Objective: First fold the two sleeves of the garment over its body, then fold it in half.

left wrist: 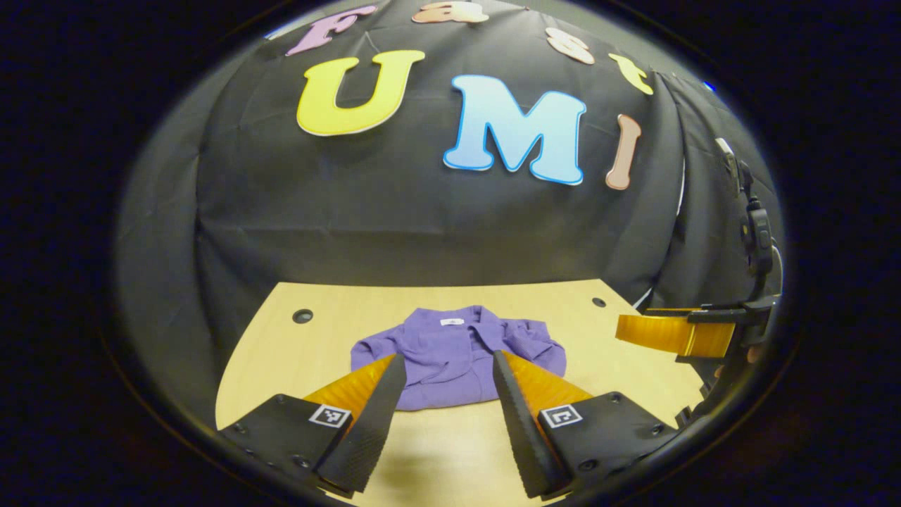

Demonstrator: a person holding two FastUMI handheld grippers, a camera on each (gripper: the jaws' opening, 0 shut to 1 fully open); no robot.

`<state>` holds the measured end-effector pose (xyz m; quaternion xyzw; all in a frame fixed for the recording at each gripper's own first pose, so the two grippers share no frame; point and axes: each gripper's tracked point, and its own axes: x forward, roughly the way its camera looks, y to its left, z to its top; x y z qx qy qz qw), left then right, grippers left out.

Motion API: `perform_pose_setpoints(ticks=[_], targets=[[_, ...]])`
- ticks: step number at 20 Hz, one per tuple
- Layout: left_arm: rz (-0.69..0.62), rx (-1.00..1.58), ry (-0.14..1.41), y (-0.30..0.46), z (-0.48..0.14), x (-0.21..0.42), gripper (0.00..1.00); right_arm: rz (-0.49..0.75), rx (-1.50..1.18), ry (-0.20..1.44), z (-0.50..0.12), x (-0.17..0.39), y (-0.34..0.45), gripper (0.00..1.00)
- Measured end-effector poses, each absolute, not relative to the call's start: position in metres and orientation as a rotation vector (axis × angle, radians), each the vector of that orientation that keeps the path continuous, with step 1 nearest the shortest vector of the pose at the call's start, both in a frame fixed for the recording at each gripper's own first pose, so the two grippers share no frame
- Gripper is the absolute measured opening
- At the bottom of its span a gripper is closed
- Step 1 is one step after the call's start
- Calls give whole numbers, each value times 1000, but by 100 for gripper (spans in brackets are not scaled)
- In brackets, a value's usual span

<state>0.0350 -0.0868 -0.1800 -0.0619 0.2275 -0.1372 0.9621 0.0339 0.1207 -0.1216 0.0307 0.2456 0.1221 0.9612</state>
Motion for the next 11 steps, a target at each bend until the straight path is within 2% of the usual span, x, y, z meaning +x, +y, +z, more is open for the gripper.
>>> perform_pose_setpoints(ticks=[1,2,3,8,9,10,11], targets=[[-270,-117,442,-83,-173,27,83,240,67,475,-117,25,118,93],[-267,-112,424,-81,-165,18,83,233,69,453,-112,16,116,93],[-269,-108,407,-81,-158,8,78,226,71,434,-109,7,113,93],[-287,-101,327,-83,-133,-36,78,215,62,361,-92,-31,95,93],[-275,-102,311,-85,-128,-44,83,228,58,349,-91,-36,93,93],[-258,-104,297,-87,-125,-51,77,244,51,341,-89,-41,90,93],[-239,-106,282,-89,-120,-59,77,262,40,335,-88,-46,87,93]])
